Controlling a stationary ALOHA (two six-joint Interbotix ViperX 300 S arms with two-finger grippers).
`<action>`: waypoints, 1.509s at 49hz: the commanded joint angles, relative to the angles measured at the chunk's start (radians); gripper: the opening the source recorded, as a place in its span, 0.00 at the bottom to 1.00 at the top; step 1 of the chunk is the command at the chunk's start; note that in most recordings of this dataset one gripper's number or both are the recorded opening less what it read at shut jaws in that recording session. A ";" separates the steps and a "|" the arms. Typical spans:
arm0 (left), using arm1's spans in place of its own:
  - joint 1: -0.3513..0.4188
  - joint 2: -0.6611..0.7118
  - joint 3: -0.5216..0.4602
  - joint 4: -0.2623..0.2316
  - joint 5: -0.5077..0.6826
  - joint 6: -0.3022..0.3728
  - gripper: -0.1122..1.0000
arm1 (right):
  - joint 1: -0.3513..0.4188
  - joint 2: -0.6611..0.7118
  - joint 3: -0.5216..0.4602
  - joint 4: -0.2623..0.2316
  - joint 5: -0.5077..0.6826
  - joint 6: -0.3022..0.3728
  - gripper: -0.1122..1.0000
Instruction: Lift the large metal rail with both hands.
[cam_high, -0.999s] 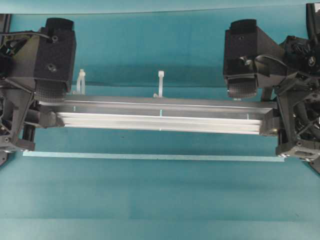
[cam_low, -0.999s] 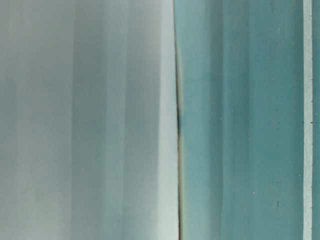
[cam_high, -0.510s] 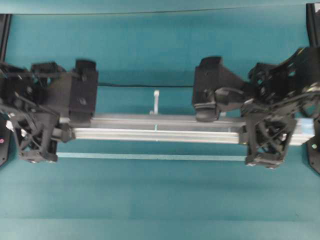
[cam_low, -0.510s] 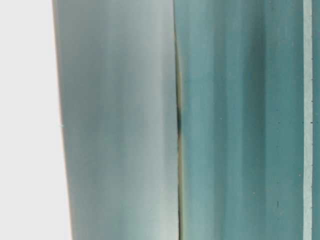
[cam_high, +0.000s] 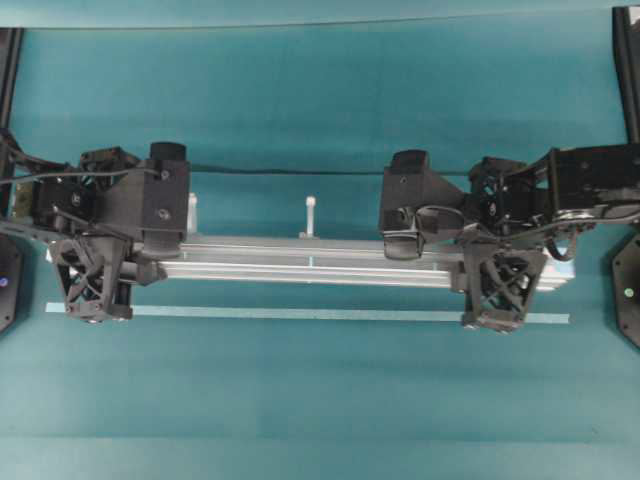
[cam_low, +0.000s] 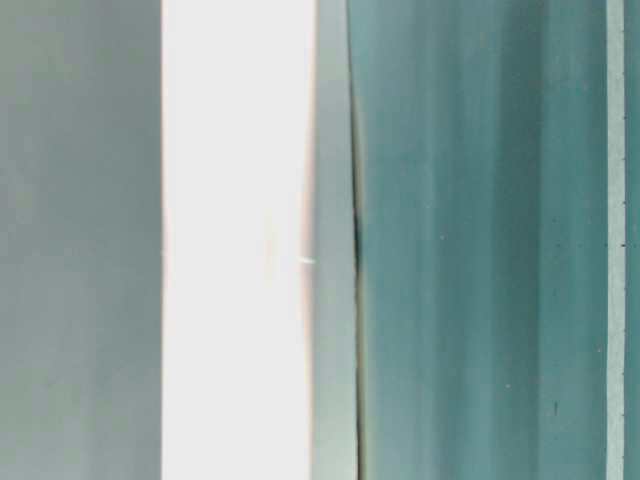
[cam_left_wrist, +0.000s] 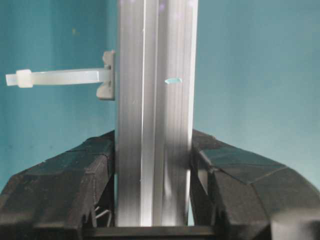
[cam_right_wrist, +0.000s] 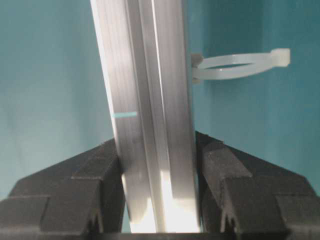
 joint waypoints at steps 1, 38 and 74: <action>0.011 -0.015 0.029 0.005 -0.060 -0.006 0.42 | 0.003 0.005 0.025 0.003 -0.055 -0.005 0.45; 0.014 0.261 0.178 0.005 -0.382 -0.020 0.42 | 0.003 0.103 0.250 -0.006 -0.380 -0.003 0.45; 0.008 0.305 0.175 0.005 -0.416 -0.032 0.42 | 0.012 0.132 0.299 -0.006 -0.492 0.000 0.45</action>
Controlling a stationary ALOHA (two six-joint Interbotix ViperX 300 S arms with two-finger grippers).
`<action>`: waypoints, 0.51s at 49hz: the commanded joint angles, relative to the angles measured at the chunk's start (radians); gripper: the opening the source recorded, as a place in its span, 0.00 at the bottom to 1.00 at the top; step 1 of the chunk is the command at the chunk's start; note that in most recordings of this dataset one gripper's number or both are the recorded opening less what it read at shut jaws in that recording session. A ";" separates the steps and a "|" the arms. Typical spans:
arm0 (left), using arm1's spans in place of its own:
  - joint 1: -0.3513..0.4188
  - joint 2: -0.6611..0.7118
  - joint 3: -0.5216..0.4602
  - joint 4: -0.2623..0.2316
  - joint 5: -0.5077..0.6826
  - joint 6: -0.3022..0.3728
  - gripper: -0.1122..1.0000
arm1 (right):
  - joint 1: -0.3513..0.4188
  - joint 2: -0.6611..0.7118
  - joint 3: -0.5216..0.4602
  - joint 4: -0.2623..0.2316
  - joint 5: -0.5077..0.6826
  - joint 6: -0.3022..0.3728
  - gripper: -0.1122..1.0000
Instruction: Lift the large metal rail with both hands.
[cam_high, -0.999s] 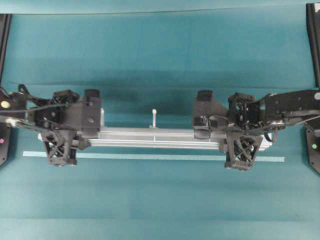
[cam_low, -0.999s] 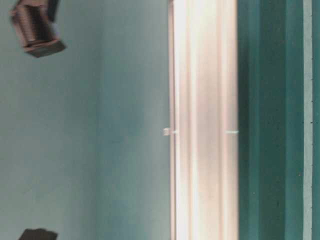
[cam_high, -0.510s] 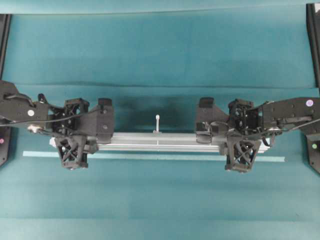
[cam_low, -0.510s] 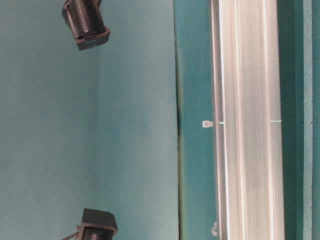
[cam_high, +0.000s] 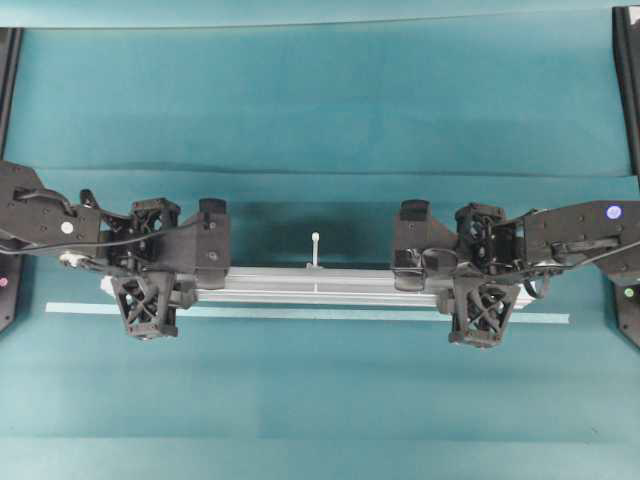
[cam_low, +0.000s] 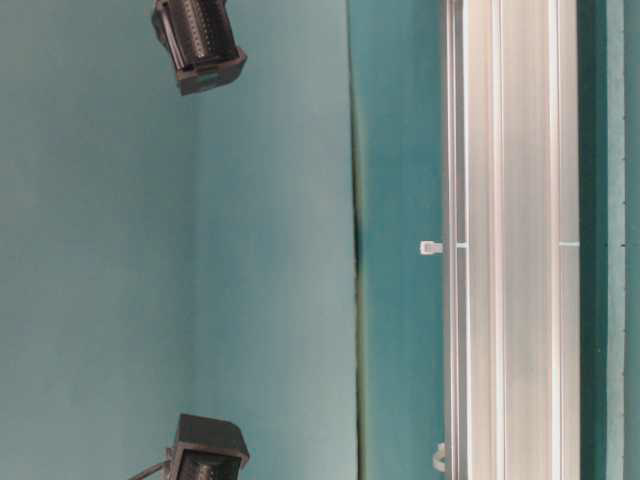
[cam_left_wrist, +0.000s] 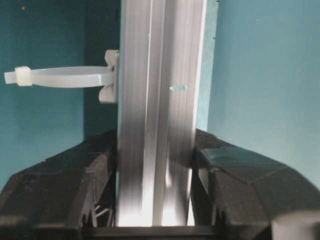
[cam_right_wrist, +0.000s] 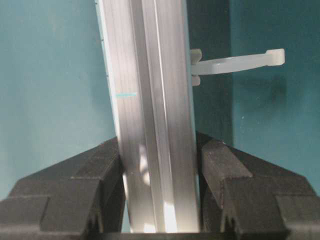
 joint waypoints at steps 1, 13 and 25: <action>0.000 -0.005 -0.014 0.003 -0.005 -0.015 0.42 | 0.005 0.000 -0.006 0.000 -0.002 0.003 0.45; 0.000 0.008 -0.003 0.003 -0.025 -0.028 0.42 | 0.009 0.012 -0.006 0.002 -0.005 0.000 0.45; -0.002 0.025 0.000 0.003 -0.041 -0.026 0.42 | 0.011 0.020 -0.005 0.005 -0.012 0.000 0.45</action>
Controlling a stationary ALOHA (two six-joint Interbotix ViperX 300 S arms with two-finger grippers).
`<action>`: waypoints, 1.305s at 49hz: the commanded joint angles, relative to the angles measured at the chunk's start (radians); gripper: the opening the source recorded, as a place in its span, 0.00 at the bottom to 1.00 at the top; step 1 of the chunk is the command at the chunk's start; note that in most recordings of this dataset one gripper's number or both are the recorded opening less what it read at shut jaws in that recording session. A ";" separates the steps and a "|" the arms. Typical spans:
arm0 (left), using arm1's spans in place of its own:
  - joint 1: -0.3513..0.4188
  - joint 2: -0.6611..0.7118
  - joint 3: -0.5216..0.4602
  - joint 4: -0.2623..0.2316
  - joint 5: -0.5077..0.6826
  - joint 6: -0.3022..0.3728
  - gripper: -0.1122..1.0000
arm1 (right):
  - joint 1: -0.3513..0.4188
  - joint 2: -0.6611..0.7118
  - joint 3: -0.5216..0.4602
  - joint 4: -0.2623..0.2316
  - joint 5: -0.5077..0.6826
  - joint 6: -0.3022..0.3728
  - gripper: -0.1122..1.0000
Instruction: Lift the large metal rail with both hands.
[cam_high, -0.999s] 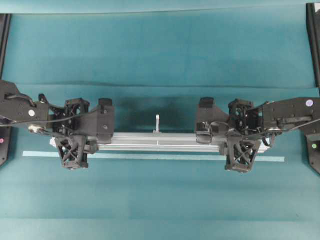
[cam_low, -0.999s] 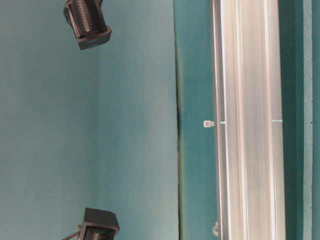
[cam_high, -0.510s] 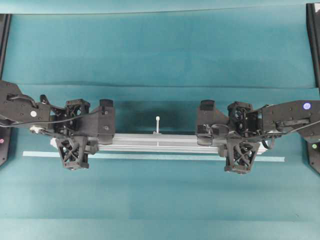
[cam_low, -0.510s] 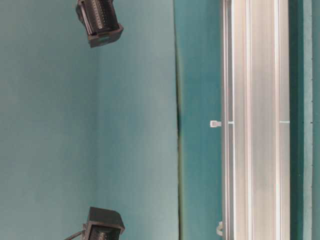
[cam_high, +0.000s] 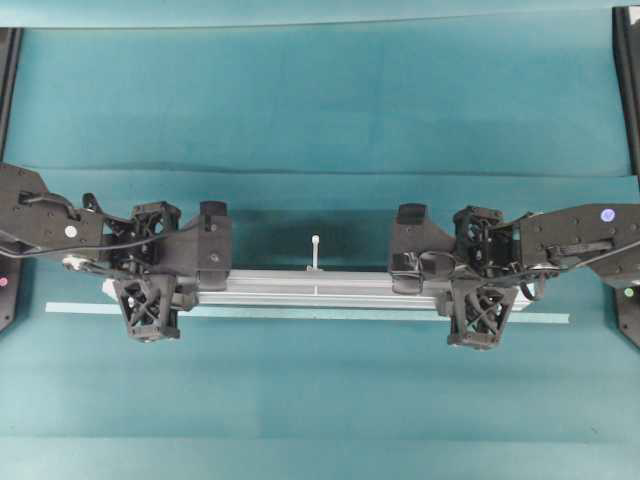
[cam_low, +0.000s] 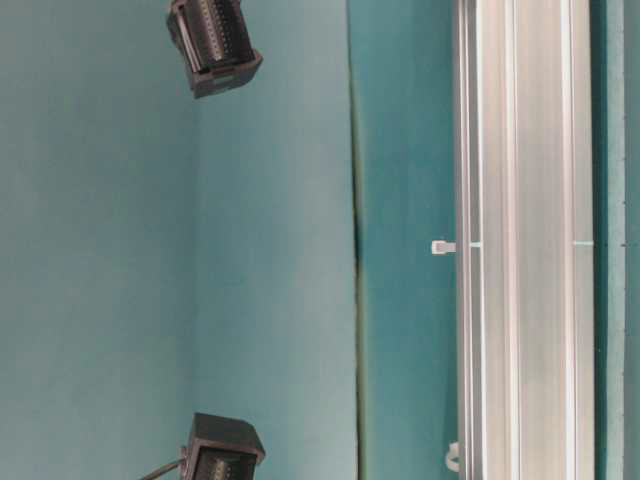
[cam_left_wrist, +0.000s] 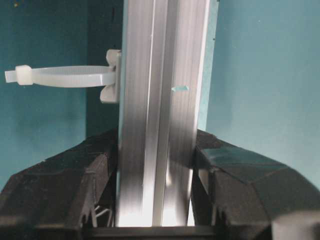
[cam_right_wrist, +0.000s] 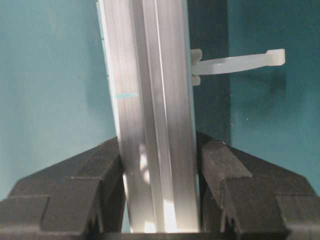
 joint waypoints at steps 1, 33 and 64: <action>0.003 0.002 -0.006 0.003 -0.005 -0.009 0.42 | 0.006 0.000 -0.005 0.005 -0.005 0.000 0.46; -0.023 0.011 0.003 0.003 -0.006 -0.038 0.42 | 0.018 0.029 -0.003 0.002 -0.021 0.002 0.46; -0.067 0.011 -0.008 0.000 -0.015 -0.041 0.42 | 0.009 0.041 -0.009 -0.032 -0.017 0.000 0.45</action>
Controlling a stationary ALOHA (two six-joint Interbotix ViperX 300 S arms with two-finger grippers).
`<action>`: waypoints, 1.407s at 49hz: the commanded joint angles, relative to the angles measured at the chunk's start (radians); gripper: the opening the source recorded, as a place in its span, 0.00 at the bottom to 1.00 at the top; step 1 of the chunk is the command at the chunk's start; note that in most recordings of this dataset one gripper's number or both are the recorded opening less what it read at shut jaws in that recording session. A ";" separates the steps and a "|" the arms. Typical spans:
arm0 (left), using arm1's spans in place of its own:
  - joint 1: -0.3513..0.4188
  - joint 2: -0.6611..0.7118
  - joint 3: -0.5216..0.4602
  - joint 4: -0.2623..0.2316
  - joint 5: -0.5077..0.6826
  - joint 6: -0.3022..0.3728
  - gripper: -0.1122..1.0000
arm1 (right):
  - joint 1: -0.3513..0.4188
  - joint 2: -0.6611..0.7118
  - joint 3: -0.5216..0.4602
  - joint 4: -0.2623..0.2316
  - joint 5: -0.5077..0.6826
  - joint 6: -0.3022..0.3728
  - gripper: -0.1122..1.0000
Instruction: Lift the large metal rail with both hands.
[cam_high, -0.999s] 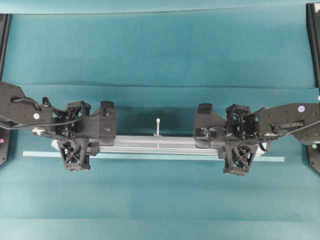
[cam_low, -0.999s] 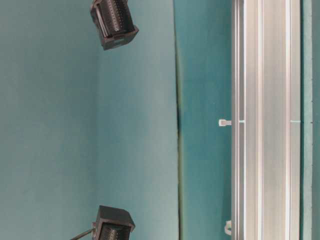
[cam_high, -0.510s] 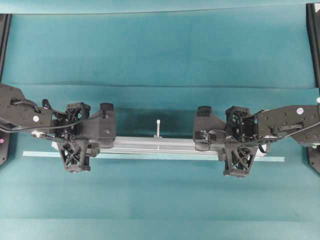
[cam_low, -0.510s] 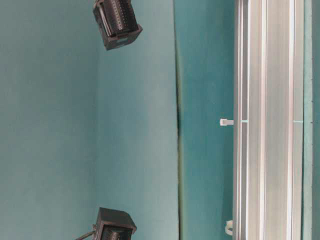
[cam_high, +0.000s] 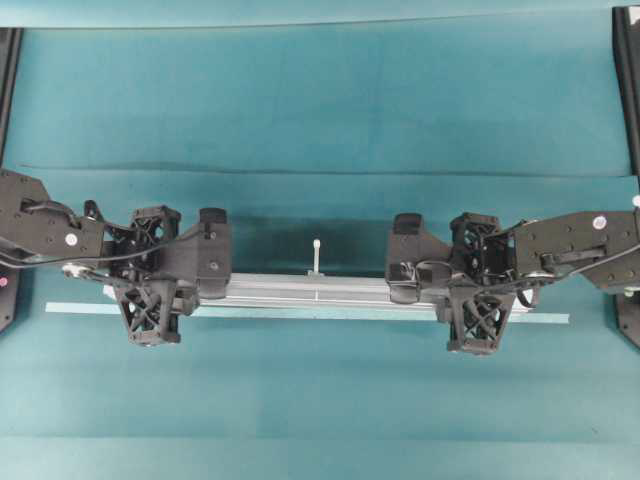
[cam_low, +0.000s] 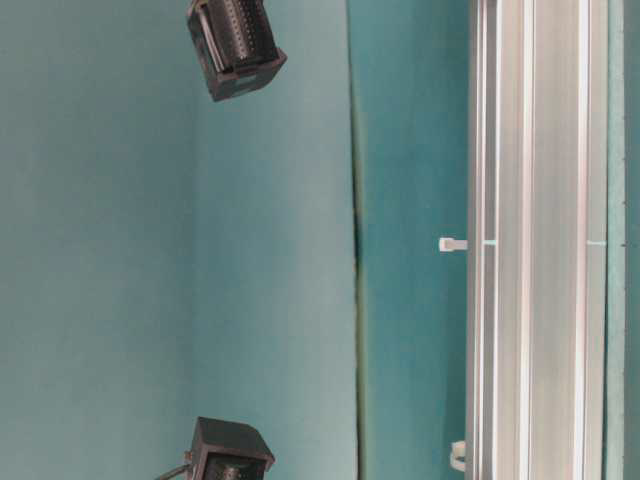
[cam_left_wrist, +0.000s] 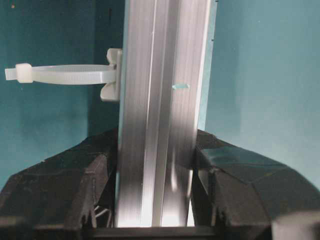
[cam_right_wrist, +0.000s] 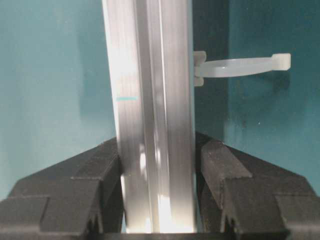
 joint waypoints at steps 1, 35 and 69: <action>-0.032 0.000 -0.014 -0.005 -0.006 -0.014 0.42 | -0.006 0.011 -0.006 -0.012 -0.002 0.000 0.45; -0.048 -0.012 0.005 -0.005 -0.003 0.008 0.42 | -0.028 0.011 -0.009 -0.014 -0.025 0.002 0.45; -0.044 -0.034 0.035 -0.005 -0.008 -0.037 0.42 | -0.028 0.012 -0.018 0.003 0.002 0.008 0.74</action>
